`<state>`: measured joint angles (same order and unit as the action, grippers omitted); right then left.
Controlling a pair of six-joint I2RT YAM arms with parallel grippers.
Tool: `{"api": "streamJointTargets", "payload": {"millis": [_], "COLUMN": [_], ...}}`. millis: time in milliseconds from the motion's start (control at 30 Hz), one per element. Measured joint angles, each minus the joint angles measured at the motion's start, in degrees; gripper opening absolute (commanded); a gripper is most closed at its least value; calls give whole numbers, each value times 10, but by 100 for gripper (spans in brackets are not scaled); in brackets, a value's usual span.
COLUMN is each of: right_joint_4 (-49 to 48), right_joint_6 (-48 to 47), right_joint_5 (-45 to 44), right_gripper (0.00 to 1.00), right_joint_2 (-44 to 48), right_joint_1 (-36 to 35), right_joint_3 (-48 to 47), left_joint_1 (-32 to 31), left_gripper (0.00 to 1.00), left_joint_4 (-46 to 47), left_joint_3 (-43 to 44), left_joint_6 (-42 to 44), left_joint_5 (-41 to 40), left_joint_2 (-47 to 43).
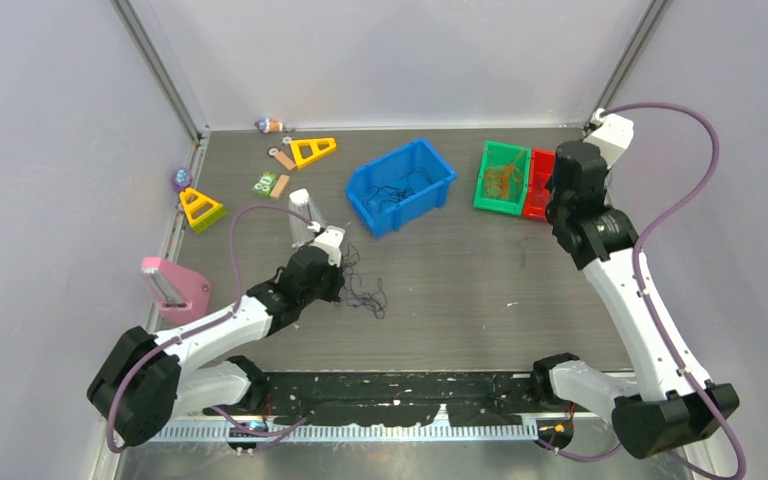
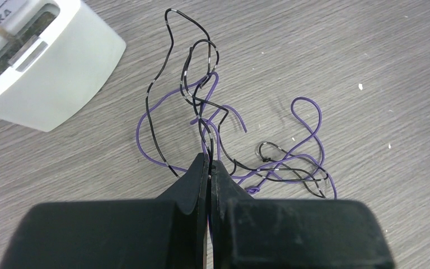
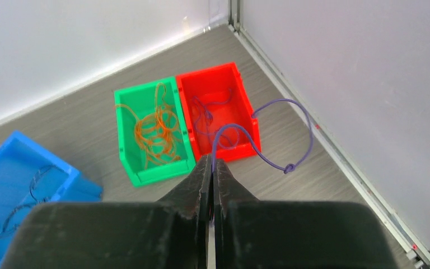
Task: Untangle the cables
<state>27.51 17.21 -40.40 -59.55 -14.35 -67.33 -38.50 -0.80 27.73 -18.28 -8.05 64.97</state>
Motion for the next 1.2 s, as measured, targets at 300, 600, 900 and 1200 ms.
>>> {"api": "streamJointTargets", "payload": {"millis": [300,600,900,1200], "right_joint_4": [-8,-8,12,16], "right_joint_6": [-23,-23,-9,-5], "right_joint_5": [4,44,91,105], "right_gripper": [5,5,5,5], "right_joint_2": [-97,-206,-293,-335], "right_joint_1": [40,77,132,172], "right_joint_3": [-173,-305,-383,-420], "left_joint_1": [0,0,0,0], "left_gripper": [0,0,0,0], "left_joint_4": [35,53,70,75], "left_joint_3": [-21,-25,-25,-25], "left_joint_6": [12,20,22,22], "left_joint_5": [44,67,94,97], "left_joint_2": [-20,-21,-16,-3]}}
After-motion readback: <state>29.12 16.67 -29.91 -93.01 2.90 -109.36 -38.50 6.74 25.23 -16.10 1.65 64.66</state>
